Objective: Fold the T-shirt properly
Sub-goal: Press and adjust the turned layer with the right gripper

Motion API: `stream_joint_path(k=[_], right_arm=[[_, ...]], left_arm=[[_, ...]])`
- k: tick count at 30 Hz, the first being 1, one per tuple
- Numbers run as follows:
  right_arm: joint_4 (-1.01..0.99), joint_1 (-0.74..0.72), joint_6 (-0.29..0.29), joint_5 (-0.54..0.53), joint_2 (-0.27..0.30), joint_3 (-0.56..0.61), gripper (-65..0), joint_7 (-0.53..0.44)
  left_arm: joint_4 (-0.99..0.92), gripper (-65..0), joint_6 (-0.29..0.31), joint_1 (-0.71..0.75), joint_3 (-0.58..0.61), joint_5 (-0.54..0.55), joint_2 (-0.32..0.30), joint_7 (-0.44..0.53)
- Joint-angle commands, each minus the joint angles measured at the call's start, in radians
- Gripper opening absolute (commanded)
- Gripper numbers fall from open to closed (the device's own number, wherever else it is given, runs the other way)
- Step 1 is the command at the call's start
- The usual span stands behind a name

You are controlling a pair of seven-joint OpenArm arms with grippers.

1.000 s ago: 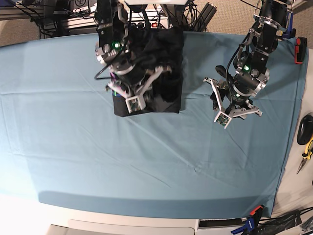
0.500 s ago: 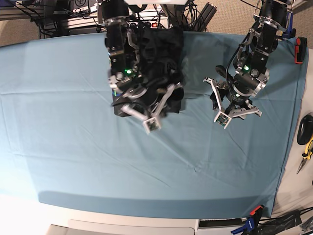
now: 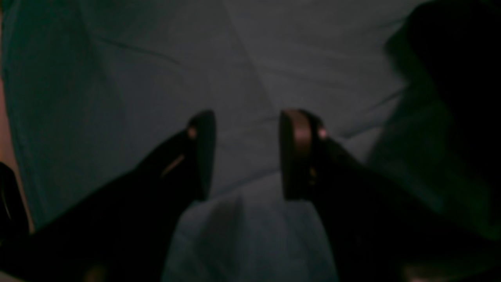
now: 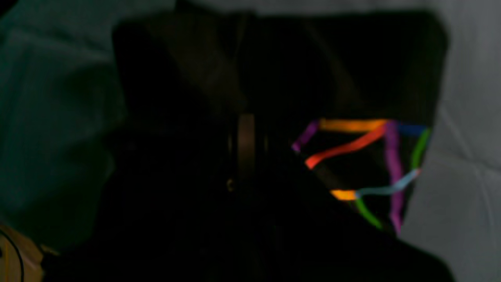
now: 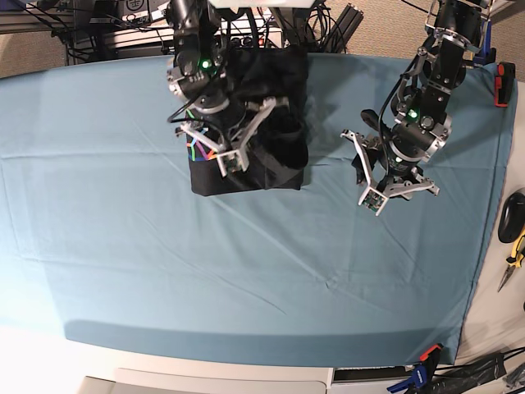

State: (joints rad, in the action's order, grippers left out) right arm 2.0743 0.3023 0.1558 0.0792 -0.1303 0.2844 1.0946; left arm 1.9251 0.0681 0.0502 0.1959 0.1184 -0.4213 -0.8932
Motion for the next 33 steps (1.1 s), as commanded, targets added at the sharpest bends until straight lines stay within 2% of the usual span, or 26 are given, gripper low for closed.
stream_joint_path(k=[1, 3, 5, 11, 14, 23, 33], right_arm=[[0.000, -0.014, -0.016, 0.010, -0.005, 0.005, -65.0, -0.035], [-0.051, -0.015, -0.050, 0.056, -0.005, 0.005, -65.0, -0.064], [-0.117, -0.026, -0.051, 0.071, -0.005, 0.005, -65.0, -0.097], [-0.224, -0.095, -0.046, -0.021, -0.006, 0.005, -65.0, -0.125], [-0.223, -0.105, -0.032, -0.058, -0.011, 0.011, -65.0, -0.125], [-0.223, -0.111, -0.032, -0.060, -0.010, 0.093, -65.0, -0.122], [-0.223, -0.117, -0.032, -0.060, -0.008, 0.096, -65.0, -0.123]], left_arm=[[0.018, -37.1, -0.004, -0.014, -0.005, -0.001, -0.008, 0.018], [0.018, -37.1, -0.004, -0.014, -0.005, -0.001, -0.008, 0.018], [0.018, -37.1, -0.004, -0.014, -0.005, -0.001, -0.008, 0.019], [0.018, -37.1, -0.004, -0.014, -0.005, -0.002, -0.008, 0.019], [0.018, -37.1, -0.004, -0.014, -0.005, -0.002, -0.008, 0.019], [0.018, -37.1, -0.004, -0.014, -0.005, -0.002, -0.008, 0.021], [0.018, -37.1, -0.004, -0.014, -0.005, -0.001, -0.008, 0.021]])
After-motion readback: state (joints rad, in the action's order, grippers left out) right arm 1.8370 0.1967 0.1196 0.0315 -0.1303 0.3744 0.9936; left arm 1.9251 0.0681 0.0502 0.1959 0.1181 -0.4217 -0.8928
